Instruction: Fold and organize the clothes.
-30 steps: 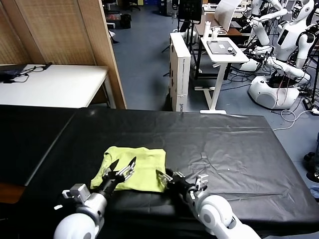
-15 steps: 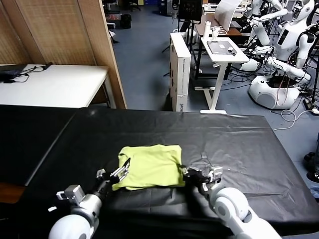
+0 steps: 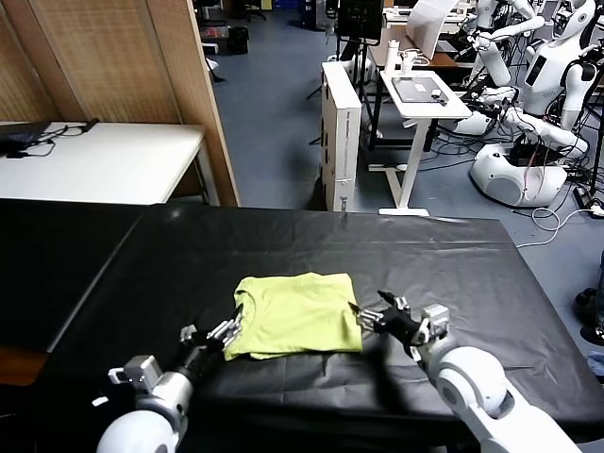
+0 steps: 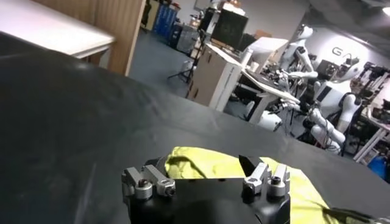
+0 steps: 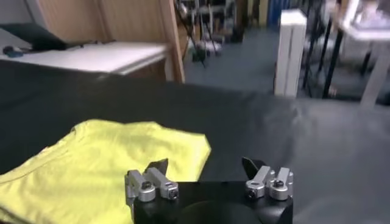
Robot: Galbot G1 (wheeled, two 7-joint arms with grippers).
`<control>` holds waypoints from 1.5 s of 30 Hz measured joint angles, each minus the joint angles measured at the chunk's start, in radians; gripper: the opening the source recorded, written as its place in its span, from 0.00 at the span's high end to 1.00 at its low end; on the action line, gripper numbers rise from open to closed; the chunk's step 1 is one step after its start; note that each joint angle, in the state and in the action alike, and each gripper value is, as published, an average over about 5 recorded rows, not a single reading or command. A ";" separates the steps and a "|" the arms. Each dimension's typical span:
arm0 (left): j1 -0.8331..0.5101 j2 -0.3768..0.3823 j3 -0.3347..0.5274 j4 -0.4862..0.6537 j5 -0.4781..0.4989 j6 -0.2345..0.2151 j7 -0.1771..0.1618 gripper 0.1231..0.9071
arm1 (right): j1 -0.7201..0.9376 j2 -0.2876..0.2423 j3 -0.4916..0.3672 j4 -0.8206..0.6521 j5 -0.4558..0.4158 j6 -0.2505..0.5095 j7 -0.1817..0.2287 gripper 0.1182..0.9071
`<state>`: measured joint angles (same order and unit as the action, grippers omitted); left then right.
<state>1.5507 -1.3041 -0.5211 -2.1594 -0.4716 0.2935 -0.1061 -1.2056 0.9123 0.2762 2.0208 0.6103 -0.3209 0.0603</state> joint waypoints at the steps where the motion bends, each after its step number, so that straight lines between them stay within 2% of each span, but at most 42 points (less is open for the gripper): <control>1: 0.007 0.007 -0.001 -0.002 0.023 -0.024 -0.001 0.00 | -0.016 0.003 0.015 0.007 -0.019 0.043 0.006 0.00; 7: 0.078 0.073 -0.026 -0.037 0.119 -0.134 0.003 0.00 | -0.191 0.048 0.151 0.071 -0.164 0.294 0.051 0.00; 10: 0.132 0.102 -0.045 -0.062 0.150 -0.154 0.001 0.00 | -0.300 0.082 0.226 0.105 -0.218 0.381 0.067 0.00; 13: 0.187 0.117 -0.065 -0.090 0.180 -0.156 -0.001 0.00 | -0.401 0.116 0.293 0.140 -0.242 0.425 0.081 0.00; 18: 0.273 0.119 -0.098 -0.129 0.208 -0.154 0.003 0.00 | -0.552 0.158 0.369 0.200 -0.260 0.453 0.097 0.00; 23: 0.349 0.103 -0.136 -0.158 0.213 -0.157 0.011 0.00 | -0.705 0.187 0.407 0.256 -0.272 0.475 0.110 0.00; 27: 0.401 0.095 -0.171 -0.169 0.213 -0.162 0.024 0.00 | -0.794 0.187 0.430 0.278 -0.267 0.475 0.118 0.00; 39: 0.447 0.100 -0.206 -0.179 0.210 -0.161 0.023 0.00 | -0.920 0.181 0.453 0.307 -0.241 0.453 0.125 0.00; 42: 0.452 0.101 -0.207 -0.179 0.186 -0.164 0.016 0.00 | -0.934 0.183 0.449 0.315 -0.245 0.450 0.125 0.00; 45: 0.464 0.111 -0.209 -0.177 0.148 -0.175 -0.007 0.00 | -0.945 0.184 0.449 0.324 -0.247 0.447 0.124 0.00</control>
<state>2.0145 -1.1934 -0.7301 -2.3361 -0.3233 0.1181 -0.1136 -2.1503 1.0960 0.7249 2.3447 0.3634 0.1256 0.1842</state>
